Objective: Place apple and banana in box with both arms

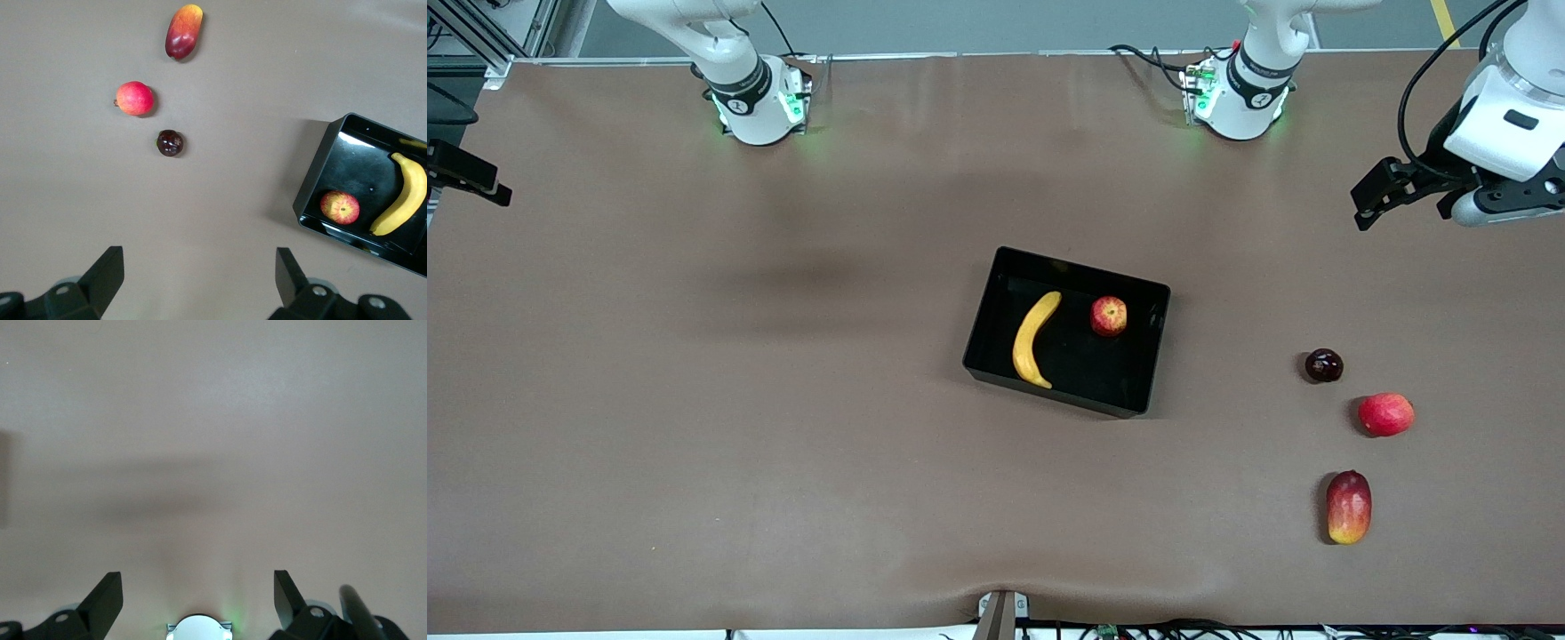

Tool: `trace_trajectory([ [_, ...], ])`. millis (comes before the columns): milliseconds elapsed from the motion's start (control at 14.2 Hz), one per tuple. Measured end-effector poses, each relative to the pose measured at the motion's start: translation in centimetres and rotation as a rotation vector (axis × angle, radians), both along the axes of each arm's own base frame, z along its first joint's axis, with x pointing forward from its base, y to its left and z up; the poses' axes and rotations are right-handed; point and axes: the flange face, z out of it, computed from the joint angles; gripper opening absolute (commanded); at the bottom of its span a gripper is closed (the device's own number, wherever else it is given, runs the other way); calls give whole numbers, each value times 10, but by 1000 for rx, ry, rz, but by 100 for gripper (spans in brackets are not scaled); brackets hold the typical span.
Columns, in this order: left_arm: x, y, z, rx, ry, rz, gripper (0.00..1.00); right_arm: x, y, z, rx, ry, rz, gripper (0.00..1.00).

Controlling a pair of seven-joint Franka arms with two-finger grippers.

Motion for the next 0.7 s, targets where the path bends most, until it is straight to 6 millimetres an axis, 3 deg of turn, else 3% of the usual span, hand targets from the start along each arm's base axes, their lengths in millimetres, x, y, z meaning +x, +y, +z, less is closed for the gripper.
trace_trajectory([
  [702, -5, 4, 0, -21, 57, -77, 100, 0, 0, 0, 0, 0, 0, 100],
])
